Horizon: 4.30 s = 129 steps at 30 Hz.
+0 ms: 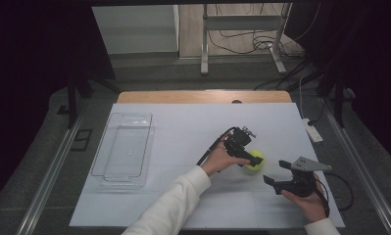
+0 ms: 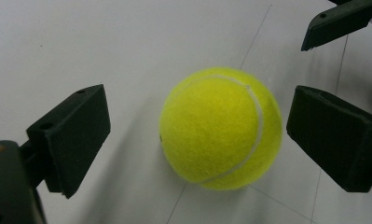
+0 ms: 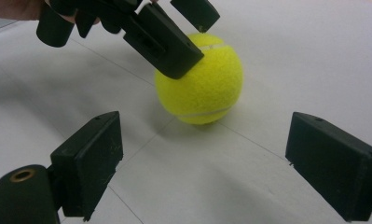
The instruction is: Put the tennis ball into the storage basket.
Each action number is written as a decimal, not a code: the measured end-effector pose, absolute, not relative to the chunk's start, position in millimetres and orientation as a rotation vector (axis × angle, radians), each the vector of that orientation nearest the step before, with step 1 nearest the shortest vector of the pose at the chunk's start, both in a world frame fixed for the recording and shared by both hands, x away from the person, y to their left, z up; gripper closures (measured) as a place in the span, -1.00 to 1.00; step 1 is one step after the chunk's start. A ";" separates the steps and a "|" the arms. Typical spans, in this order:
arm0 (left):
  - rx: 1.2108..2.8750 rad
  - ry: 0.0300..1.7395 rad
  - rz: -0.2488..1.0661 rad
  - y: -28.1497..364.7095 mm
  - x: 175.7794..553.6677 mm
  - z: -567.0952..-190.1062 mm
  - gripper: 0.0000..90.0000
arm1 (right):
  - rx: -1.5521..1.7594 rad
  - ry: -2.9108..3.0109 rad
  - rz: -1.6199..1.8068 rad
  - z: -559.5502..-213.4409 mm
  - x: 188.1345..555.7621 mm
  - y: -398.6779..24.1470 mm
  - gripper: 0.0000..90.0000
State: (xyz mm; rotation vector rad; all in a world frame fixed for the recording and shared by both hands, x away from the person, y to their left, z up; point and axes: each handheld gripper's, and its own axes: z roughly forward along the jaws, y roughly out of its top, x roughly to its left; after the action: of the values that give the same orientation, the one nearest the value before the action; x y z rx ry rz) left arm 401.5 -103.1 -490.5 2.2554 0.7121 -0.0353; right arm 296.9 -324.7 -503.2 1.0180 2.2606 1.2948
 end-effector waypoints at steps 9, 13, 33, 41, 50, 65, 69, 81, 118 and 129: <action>2.285 0.714 -0.067 -112.3 403.8 -500.2 -0.76 | 1.020 2.264 1.286 -503.8 297.1 -325.0 -0.75; 2.281 0.704 -0.095 -112.7 403.7 -500.5 -0.60 | 1.022 2.264 1.285 -503.9 297.1 -325.6 -0.75; 2.264 0.714 -0.080 -106.0 402.3 -487.1 -0.39 | 1.024 2.258 1.292 -503.5 296.8 -326.0 -0.75; 2.252 0.694 -0.056 -98.8 398.8 -478.1 -0.38 | 1.022 2.258 1.287 -503.5 296.6 -325.7 -0.75; 2.235 0.690 -0.039 -92.2 395.6 -473.1 -0.39 | 1.024 2.258 1.287 -503.6 296.7 -325.5 -0.75; 2.224 0.673 -0.016 -79.3 391.0 -467.5 -0.39 | 1.025 2.257 1.287 -503.7 296.7 -325.6 -0.75; 2.218 0.668 -0.008 -70.9 387.9 -464.3 -0.39 | 1.024 2.258 1.286 -503.8 296.7 -325.5 -0.75; 2.196 0.663 0.010 -58.1 381.5 -456.4 -0.39 | 1.025 2.254 1.284 -503.7 296.5 -325.3 -0.75; 2.131 0.715 0.070 5.7 366.5 -447.8 -0.39 | 1.008 2.267 1.301 -501.5 290.9 -311.2 -0.75; 2.099 0.719 0.086 26.4 360.4 -443.8 -0.39 | 1.023 2.271 1.291 -503.7 291.3 -310.2 -0.75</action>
State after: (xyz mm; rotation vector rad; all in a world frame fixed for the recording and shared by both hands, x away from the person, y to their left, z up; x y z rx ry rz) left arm 360.4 26.4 -443.8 2.0990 0.7190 0.0862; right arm 291.3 -310.2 -503.7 1.0226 2.2709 1.2907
